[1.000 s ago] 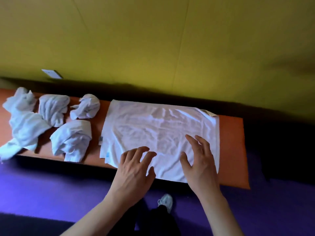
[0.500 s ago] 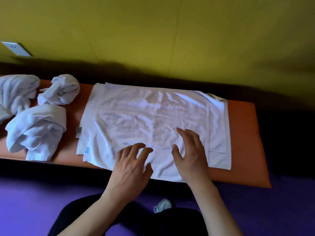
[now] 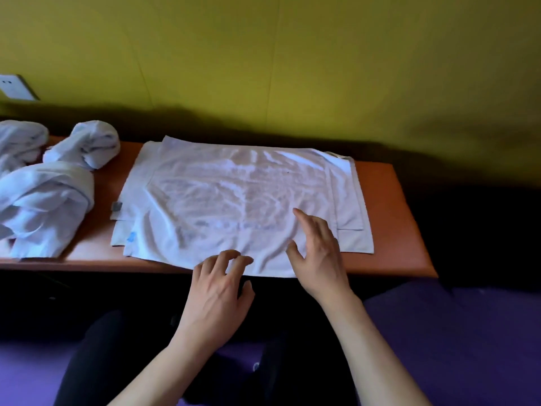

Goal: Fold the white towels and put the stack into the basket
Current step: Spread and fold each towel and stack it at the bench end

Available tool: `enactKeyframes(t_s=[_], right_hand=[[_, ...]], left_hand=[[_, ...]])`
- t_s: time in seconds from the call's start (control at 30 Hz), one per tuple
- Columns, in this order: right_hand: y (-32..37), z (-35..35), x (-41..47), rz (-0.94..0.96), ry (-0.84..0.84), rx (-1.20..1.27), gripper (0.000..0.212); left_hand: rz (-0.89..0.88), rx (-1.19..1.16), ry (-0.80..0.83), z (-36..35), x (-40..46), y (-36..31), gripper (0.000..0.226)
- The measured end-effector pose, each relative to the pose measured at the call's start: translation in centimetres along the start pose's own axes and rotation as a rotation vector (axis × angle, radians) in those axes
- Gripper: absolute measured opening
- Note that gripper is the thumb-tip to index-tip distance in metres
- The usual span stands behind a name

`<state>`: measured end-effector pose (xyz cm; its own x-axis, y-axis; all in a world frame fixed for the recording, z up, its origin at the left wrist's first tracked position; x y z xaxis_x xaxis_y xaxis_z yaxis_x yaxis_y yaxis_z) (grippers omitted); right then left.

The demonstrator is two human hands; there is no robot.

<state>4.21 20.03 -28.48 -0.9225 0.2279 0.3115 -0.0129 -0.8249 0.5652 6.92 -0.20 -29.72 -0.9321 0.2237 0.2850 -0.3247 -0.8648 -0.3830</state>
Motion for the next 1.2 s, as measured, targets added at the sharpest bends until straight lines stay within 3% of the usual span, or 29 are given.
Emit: enactKeyframes(t_s=[0.2, 0.5, 0.77, 0.87, 1.07, 1.2], right_hand=[[-1.4, 1.6, -0.6, -0.019, -0.031, -0.025, 0.056], [-10.3, -0.8, 7.4, -0.148, 0.043, -0.085, 0.048], [-17.8, -4.5, 16.7, -0.216, 0.101, -0.110, 0.041], [-19.8, -5.6, 20.4, -0.287, 0.072, -0.106, 0.038], [-22.9, -8.4, 24.8, -0.411, 0.158, -0.202, 0.049], [-24.1, -10.2, 26.0, -0.585, 0.145, -0.073, 0.045]], left_hand=[[-0.065, -0.040, 0.007, -1.0, 0.0, -1.8, 0.037], [-0.260, -0.020, 0.141, -11.1, 5.7, -4.1, 0.039], [-0.469, 0.008, 0.307, -20.6, 8.4, -8.4, 0.067], [-0.510, 0.031, 0.276, -22.9, 8.5, -8.4, 0.074], [-0.495, -0.115, 0.054, -23.0, 8.5, -7.7, 0.036], [-0.386, -0.228, 0.018, -21.7, 9.0, -7.3, 0.029]])
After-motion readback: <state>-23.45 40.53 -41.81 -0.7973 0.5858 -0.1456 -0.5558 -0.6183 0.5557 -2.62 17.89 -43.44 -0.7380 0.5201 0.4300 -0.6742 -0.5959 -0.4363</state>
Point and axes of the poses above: each hand's wrist, its own x-axis towards the middle knuckle, its own z-axis out of the back of the hand, y = z × x, the point moved 6 cm from there along x, towards the middle knuckle, and after that the axes turned 10 degrees about -y, right-handed, at the moved point
